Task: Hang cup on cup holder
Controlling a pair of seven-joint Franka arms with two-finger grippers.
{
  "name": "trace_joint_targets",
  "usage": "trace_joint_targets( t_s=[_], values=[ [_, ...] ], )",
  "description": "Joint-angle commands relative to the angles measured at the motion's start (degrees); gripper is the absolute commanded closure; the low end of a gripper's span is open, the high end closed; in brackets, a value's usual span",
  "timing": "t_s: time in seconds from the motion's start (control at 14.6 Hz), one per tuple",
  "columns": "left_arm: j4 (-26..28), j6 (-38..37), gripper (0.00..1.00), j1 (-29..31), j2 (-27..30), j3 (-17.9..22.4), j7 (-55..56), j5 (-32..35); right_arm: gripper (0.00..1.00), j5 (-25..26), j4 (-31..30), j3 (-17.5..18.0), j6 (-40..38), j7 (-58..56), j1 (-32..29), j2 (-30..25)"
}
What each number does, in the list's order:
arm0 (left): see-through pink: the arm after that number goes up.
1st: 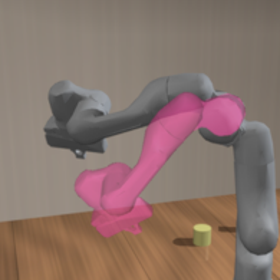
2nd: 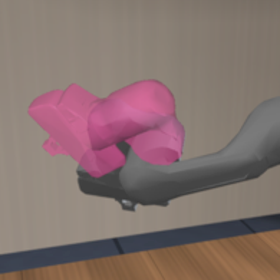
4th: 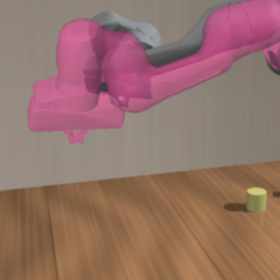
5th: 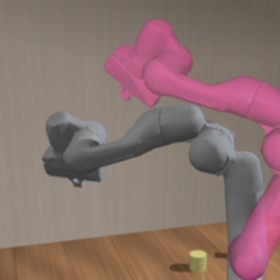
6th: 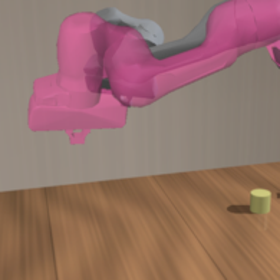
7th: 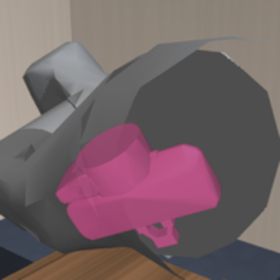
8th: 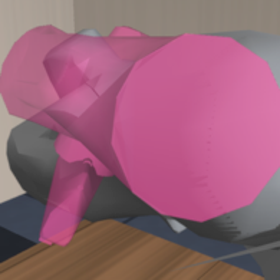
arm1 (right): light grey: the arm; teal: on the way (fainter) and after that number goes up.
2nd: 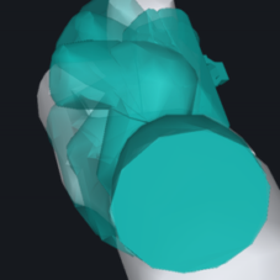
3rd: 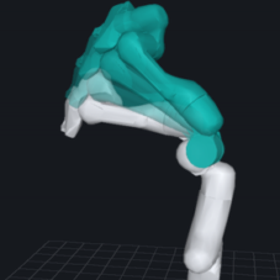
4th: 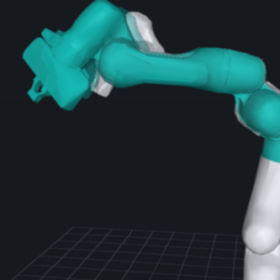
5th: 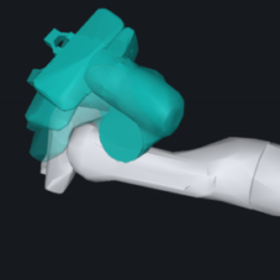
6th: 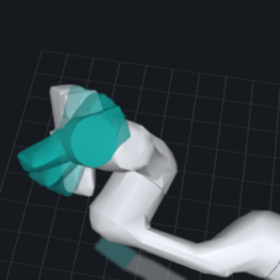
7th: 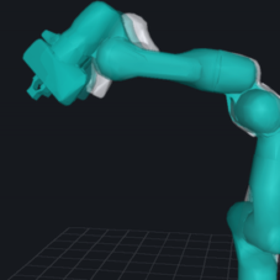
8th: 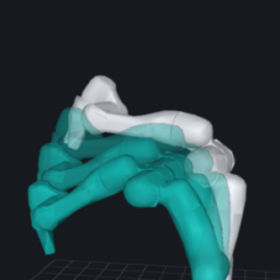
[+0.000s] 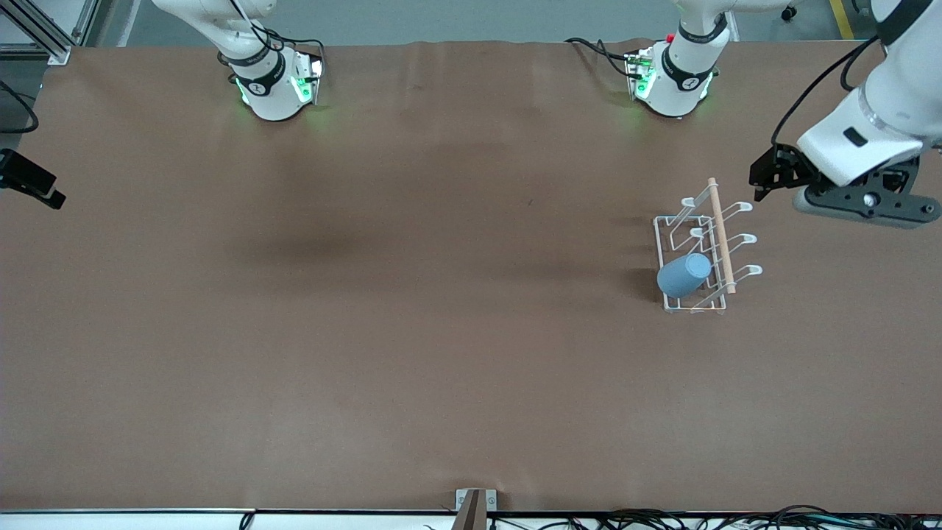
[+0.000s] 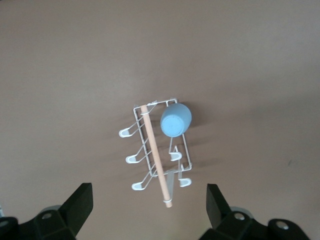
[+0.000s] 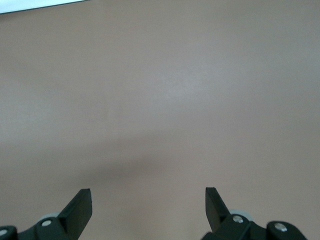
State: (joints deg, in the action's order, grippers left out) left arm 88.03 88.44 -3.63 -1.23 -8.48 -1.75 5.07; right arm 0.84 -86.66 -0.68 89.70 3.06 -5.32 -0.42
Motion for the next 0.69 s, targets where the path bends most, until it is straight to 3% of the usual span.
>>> trace_joint_targets(
  t_s=[0.0, 0.21, 0.62],
  values=[
    [9.2, 4.2, 0.0, 1.0, 8.1, -0.4, 2.4, -2.6, 0.0, 0.5, -0.5, 0.2, 0.4, 0.1, -0.4, -0.4],
    [10.0, 4.0, 0.0, 1.8, 9.2, 0.0, 5.2, -5.3, 0.0, 0.5, -0.5, 0.2, 0.4, 0.1, -0.4, -0.4],
    [6.0, 3.8, 0.0, 2.0, 6.9, 0.1, 7.5, -5.1, 0.0, 0.5, -0.4, 0.2, 0.5, 0.2, -0.4, -0.4]
  ],
)
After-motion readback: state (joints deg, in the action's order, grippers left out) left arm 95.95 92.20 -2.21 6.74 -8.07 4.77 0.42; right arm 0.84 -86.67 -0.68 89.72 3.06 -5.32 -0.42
